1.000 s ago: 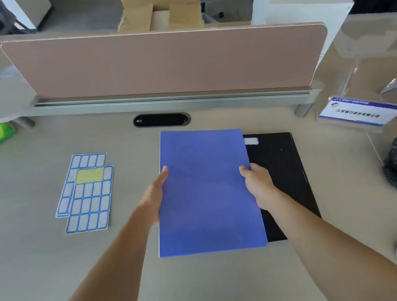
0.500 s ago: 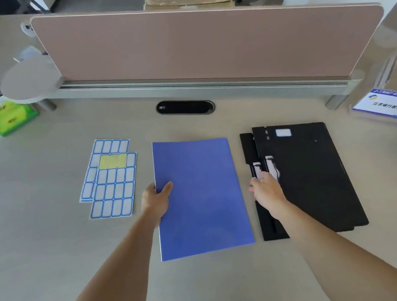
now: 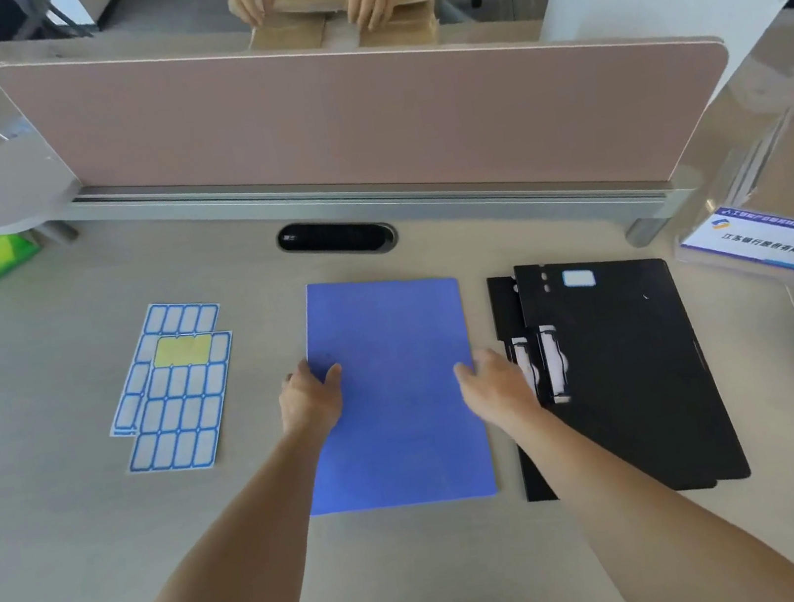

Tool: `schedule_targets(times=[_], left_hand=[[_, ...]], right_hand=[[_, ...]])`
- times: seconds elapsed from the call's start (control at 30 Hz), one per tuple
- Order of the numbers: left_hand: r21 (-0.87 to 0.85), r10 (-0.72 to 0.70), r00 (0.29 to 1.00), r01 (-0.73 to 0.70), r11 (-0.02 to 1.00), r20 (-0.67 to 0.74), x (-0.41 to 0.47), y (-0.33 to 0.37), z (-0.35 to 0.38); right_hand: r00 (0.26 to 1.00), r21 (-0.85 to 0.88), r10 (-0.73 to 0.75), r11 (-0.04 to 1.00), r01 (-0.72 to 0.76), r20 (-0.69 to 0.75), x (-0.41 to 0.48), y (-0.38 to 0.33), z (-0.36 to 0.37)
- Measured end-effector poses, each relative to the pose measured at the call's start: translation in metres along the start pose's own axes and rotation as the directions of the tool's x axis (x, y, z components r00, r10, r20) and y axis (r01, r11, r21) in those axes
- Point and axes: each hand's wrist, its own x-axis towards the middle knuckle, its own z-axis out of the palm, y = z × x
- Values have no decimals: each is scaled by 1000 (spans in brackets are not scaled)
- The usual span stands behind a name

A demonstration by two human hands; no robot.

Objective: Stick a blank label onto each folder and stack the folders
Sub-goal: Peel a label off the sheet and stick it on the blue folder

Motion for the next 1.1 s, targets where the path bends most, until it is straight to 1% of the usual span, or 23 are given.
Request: schedule_targets(times=[0.07, 0.1, 0.2, 0.27, 0.33, 0.37, 0.43, 0.5, 0.63, 0.73, 0.83, 0.9, 1.0, 1.1], left_hand=[[90, 8, 1000, -8, 996, -3, 3, 1, -2], [118, 16, 1000, -16, 993, 2, 7, -1, -3], [94, 62, 997, -66, 993, 51, 11, -4, -15], [109, 87, 992, -97, 989, 93, 12, -6, -26], [127, 113, 987, -127, 984, 114, 17, -16, -39], [116, 128, 986, -140, 983, 107, 20, -23, -47], [84, 164, 982, -172, 982, 96, 27, -35, -70], [67, 185, 979, -191, 979, 87, 36, -49, -95], [40, 202, 979, -202, 979, 5, 62, -76, -144], [67, 200, 980, -199, 978, -2, 81, -94, -170], [142, 249, 968, -252, 957, 37, 94, -107, -177], [199, 287, 955, -297, 934, 80, 95, -111, -177], [303, 319, 942, -336, 892, 106, 101, -113, -173], [373, 338, 934, -358, 856, 119, 109, -112, -173]], right_hand=[[998, -33, -16, 999, 18, 63, 2, -5, 10], [999, -60, 2, 998, 1, 54, 4, -7, 14], [993, -107, 122, 987, -120, 11, 8, -18, 25], [982, -152, 190, 970, -190, -9, 7, -29, 31], [973, -232, 217, 945, -230, -82, 2, -41, 39], [972, -279, 203, 933, -228, -115, -2, -48, 44], [980, -335, 141, 925, -181, -140, -11, -69, 59], [990, -343, 50, 935, -93, -131, -19, -94, 76], [988, -249, -107, 966, 77, -112, -35, -150, 109], [984, -198, -178, 966, 169, -28, -43, -183, 132], [974, -216, -219, 950, 225, 53, -35, -203, 156], [971, -223, -230, 945, 240, 69, -27, -209, 169], [972, -252, -212, 940, 231, 100, -4, -217, 185], [971, -218, -193, 951, 221, 140, 17, -230, 194]])
